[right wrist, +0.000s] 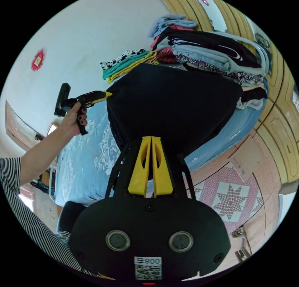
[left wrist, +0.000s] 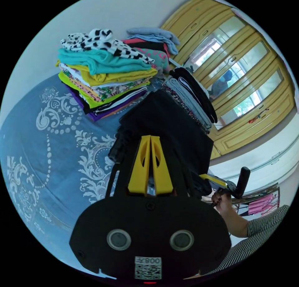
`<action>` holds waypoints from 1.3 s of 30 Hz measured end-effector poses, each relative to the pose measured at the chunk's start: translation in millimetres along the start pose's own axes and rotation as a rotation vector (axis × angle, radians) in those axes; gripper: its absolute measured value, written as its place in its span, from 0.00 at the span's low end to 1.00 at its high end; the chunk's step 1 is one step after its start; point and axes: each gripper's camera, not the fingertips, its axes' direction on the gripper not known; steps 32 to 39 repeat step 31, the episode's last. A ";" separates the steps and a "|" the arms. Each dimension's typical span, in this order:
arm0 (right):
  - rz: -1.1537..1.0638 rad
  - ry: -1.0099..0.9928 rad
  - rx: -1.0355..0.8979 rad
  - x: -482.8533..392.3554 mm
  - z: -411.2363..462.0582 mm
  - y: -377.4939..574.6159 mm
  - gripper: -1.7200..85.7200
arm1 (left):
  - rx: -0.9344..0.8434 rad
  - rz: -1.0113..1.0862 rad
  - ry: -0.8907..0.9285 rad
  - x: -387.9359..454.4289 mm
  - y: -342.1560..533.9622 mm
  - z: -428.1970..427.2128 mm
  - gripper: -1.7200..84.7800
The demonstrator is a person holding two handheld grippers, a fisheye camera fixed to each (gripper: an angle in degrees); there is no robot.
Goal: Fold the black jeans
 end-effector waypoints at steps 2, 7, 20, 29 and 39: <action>-0.048 0.049 -0.003 -15.5 8.4 -6.6 0.02 | 0.050 0.090 -0.017 29.0 4.2 -6.9 0.02; -0.144 0.191 0.015 -45.0 56.6 -16.9 0.02 | -0.078 0.251 -0.125 63.2 13.5 40.0 0.02; -0.049 0.016 0.093 -20.2 94.6 -90.1 0.03 | 0.102 0.212 0.148 63.1 47.4 -33.1 0.02; -0.177 0.185 0.278 -4.8 102.7 -289.9 0.09 | 0.049 0.211 0.239 47.4 123.1 -111.1 0.02; -0.181 0.224 0.268 -3.6 119.2 -341.7 0.10 | 0.024 0.187 0.234 42.3 137.7 -125.4 0.02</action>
